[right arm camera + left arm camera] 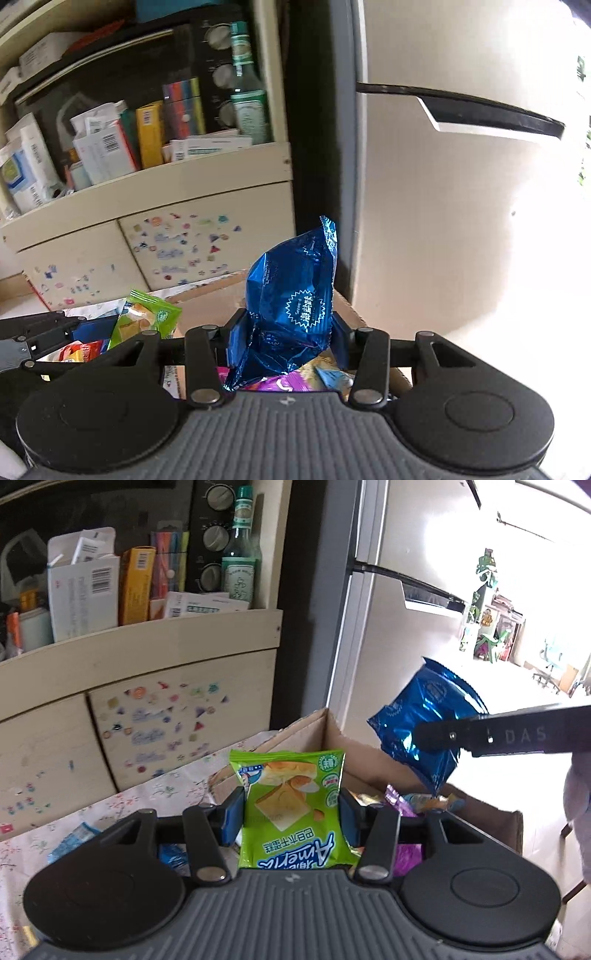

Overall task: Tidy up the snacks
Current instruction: 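Open both grippers over the box to drop the green packet and blue bag, then move both grippers back over the snack pile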

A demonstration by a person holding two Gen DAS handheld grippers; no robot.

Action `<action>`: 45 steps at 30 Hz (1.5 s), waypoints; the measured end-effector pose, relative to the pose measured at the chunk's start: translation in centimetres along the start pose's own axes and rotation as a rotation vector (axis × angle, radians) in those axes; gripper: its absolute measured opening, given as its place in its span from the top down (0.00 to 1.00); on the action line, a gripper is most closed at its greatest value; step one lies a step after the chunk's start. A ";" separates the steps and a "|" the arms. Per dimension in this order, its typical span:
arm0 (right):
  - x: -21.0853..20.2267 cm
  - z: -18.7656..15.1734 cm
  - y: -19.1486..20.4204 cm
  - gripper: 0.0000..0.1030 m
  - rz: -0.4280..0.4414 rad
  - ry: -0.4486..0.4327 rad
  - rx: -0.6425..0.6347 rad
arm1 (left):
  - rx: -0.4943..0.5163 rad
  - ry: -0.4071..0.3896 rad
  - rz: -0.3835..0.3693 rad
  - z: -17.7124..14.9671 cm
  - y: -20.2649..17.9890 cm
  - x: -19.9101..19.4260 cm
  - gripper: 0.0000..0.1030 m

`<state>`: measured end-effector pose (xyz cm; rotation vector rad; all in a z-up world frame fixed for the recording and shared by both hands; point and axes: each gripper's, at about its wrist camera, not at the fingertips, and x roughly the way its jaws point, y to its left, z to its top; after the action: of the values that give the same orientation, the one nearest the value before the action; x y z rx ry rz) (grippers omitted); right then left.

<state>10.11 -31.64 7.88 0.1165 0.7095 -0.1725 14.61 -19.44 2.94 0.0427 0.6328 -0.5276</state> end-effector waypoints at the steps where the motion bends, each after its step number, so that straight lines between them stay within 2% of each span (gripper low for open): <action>1: 0.1 0.0 -0.2 0.50 -0.006 0.000 0.009 | 0.006 -0.002 0.001 0.1 -0.2 0.3 0.51; 7: 0.7 0.2 -1.0 0.49 -0.040 0.004 0.078 | 0.001 0.015 -0.015 0.1 -1.0 2.8 0.50; 10: 1.4 0.1 -1.1 0.45 -0.052 0.020 0.096 | -0.005 0.013 -0.028 -0.2 -1.2 3.9 0.47; 12: 1.8 -0.1 -1.2 0.42 -0.066 0.026 0.118 | -0.025 0.020 -0.031 -0.3 -1.2 4.3 0.24; 16: 1.9 -0.1 -1.4 0.30 -0.074 0.034 0.152 | -0.037 -0.010 -0.050 0.2 -1.4 3.3 0.12; 18: 1.6 0.0 -1.3 0.29 -0.068 0.022 0.153 | -0.025 -0.023 -0.022 0.7 -1.5 2.7 0.05; 21: 1.4 0.1 -1.0 0.21 -0.063 0.013 0.153 | -0.030 -0.021 0.007 1.3 -1.1 1.8 0.02; 25: 1.4 0.1 0.0 0.18 -0.042 0.016 0.119 | -0.001 0.003 0.070 1.5 -0.5 0.8 0.01; 27: 1.5 0.1 0.6 0.17 -0.033 0.019 0.101 | -0.005 0.013 0.077 1.3 -0.1 0.4 0.01; 30: 1.5 0.0 1.6 0.16 -0.010 0.017 0.073 | -0.042 0.047 0.085 1.0 1.1 -0.1 0.01; 34: 1.4 0.0 2.9 0.13 0.012 0.008 0.030 | -0.078 0.096 0.139 0.4 2.9 -1.1 0.01; 45: 1.7 -0.4 6.2 0.13 0.098 0.020 -0.039 | -0.234 0.077 0.230 0.3 9.6 -6.3 0.01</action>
<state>12.34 -25.69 6.72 0.1151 0.7249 -0.0637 15.13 -8.26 5.72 -0.0844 0.7511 -0.2289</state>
